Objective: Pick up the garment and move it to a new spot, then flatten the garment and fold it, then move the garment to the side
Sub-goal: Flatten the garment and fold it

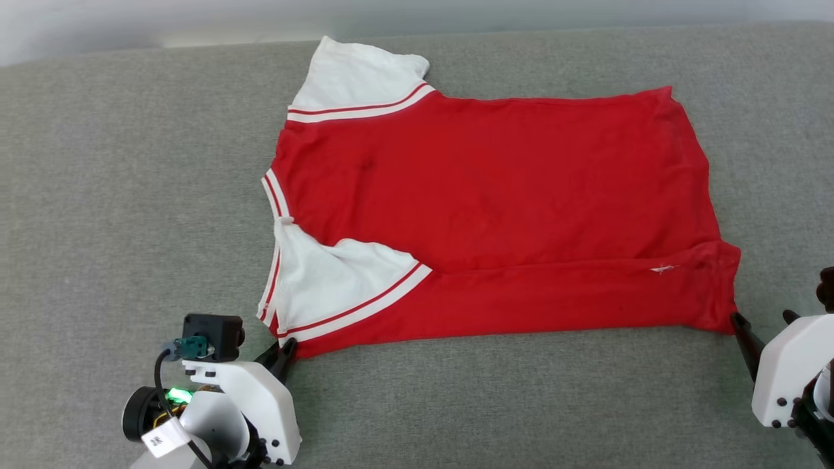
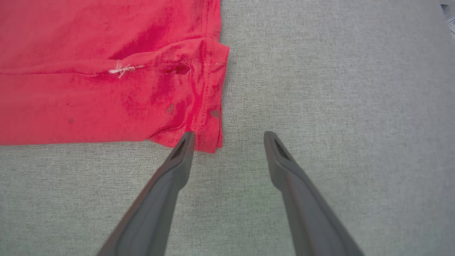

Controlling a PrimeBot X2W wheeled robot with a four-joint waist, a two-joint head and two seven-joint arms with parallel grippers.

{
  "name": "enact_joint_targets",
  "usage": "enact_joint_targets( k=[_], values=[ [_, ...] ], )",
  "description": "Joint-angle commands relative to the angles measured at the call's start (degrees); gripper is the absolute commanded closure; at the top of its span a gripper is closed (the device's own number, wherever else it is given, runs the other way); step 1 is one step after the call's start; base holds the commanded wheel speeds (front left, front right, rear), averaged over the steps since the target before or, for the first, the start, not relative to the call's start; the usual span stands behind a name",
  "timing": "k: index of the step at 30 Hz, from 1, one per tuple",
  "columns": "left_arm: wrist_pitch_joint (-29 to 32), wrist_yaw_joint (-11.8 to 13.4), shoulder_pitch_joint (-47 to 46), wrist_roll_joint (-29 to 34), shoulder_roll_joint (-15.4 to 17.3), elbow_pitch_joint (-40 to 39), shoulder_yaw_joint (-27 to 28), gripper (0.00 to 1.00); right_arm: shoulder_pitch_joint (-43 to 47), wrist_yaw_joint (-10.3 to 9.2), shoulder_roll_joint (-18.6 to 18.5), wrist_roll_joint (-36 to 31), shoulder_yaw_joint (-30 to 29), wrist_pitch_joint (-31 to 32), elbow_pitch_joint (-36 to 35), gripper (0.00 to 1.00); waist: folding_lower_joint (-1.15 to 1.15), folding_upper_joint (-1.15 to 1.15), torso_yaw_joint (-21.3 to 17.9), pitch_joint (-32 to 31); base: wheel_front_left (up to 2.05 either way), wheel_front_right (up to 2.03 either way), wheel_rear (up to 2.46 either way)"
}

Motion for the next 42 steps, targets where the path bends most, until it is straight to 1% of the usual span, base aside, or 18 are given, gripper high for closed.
enact_joint_targets(
  k=[1, 8, 14, 21, 22, 23, 24, 25, 26, 33, 42],
  values=[
    [-0.1, -0.02, 1.11, 0.33, -0.2, 0.12, -0.62, 1.0, -0.85, -0.02, -0.32, -0.49, -0.16, 0.14, 0.39, 0.0, 0.0, 0.0, 0.59, -0.26, 0.0, 0.0, 0.0],
    [-2.69, 1.02, -0.59, 2.3, 0.61, -5.78, 0.48, 1.0, -2.89, -0.02, -1.01, -0.14, -0.68, 1.16, 4.87, 0.0, 0.0, 0.0, 3.06, 0.31, 0.0, 0.0, 0.0],
    [-2.74, 1.53, -1.03, 3.06, 0.86, -10.38, 0.23, 1.0, -4.14, -0.02, -0.5, 0.04, -0.92, 1.52, 10.47, 0.0, 0.0, 0.0, 4.76, 1.18, 0.0, 0.0, 0.0],
    [-2.11, 1.84, -0.65, 3.11, 1.36, -11.89, -0.06, 1.0, -3.39, 0.08, -0.07, 1.3, 1.94, 2.15, 15.95, 0.0, 0.0, 0.0, 5.56, 2.14, 0.0, 0.0, 0.0],
    [-1.91, 1.85, -0.52, 3.09, 1.46, -11.71, -0.14, 1.0, -3.38, 0.08, -0.12, 1.52, 2.36, 2.35, 16.73, 0.09, 0.0, 0.0, 5.57, 2.23, 0.0, 0.0, 0.0],
    [-1.83, 1.81, -0.46, 3.09, 1.51, -11.58, -0.2, 1.0, -3.28, 0.08, -0.23, 1.71, 2.67, 2.53, 17.43, 0.53, 0.0, 0.0, 5.56, 2.28, 0.0, 0.0, 0.0],
    [-1.83, 1.81, -0.46, 3.09, 1.51, -11.58, -0.2, 1.0, -3.28, 0.08, -0.23, 1.71, 2.67, 2.53, 17.43, 0.53, 0.0, 0.0, 5.56, 2.28, 0.0, 0.0, 0.0],
    [-1.82, 1.76, -0.41, 2.96, 1.49, -11.45, -0.23, 1.0, -3.21, 0.07, -0.4, 1.89, 2.84, 2.55, 18.05, 0.93, 0.0, 0.0, 5.54, 2.3, 0.0, 0.0, 0.0],
    [-1.73, 1.72, -0.34, 2.91, 1.54, -11.21, -0.3, 1.0, -3.22, 0.07, -0.63, 2.09, 2.96, 2.42, 18.55, 1.0, 0.0, 0.0, 5.51, 2.27, 0.0, 0.0, 0.0],
    [-1.71, 1.57, 0.81, 2.4, 1.89, -9.22, -0.5, 1.0, -3.16, -0.07, -2.68, 2.66, 1.06, 1.0, 19.09, 1.0, 0.0, 0.0, 4.58, 0.16, 0.0, 0.0, 0.0],
    [-1.58, 2.1, 4.01, 1.88, 3.6, -8.14, -0.74, 1.0, -0.33, -0.07, -3.94, 3.69, -1.39, 1.08, 14.15, 1.0, 0.0, 0.0, 3.38, -4.27, 0.0, 0.0, 0.0]
  ],
)
